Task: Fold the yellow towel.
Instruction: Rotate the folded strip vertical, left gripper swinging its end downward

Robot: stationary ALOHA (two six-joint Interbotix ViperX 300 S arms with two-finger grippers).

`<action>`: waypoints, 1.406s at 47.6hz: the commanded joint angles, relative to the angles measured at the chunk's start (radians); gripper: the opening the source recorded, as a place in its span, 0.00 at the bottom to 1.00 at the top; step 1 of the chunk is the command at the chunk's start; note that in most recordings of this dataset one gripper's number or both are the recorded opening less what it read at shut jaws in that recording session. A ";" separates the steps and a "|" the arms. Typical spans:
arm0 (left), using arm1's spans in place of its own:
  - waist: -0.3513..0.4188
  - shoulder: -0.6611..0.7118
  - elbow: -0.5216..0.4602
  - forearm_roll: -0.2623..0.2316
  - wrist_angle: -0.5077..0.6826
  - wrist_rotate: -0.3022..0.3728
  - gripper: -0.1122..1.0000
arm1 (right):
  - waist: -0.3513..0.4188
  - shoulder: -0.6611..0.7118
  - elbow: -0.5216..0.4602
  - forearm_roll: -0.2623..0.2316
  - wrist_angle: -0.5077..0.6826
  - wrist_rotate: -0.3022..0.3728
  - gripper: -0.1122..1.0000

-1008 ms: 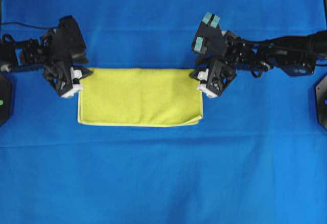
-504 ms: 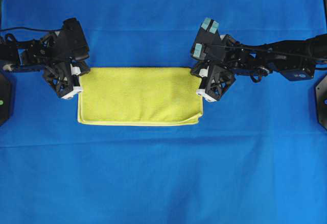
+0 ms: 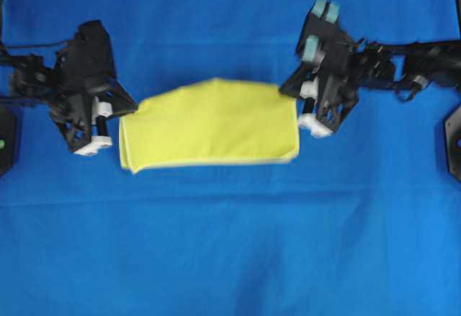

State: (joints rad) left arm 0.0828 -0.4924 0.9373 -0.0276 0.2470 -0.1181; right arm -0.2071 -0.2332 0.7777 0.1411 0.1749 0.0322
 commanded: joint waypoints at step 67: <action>-0.285 0.548 -0.525 0.000 -0.390 0.132 0.12 | -0.325 0.120 -0.221 -0.178 -0.150 -0.015 0.12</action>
State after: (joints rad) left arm -0.1687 0.0583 0.4556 -0.0291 -0.1243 0.0123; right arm -0.5062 -0.1058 0.5860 -0.0322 0.0337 0.0184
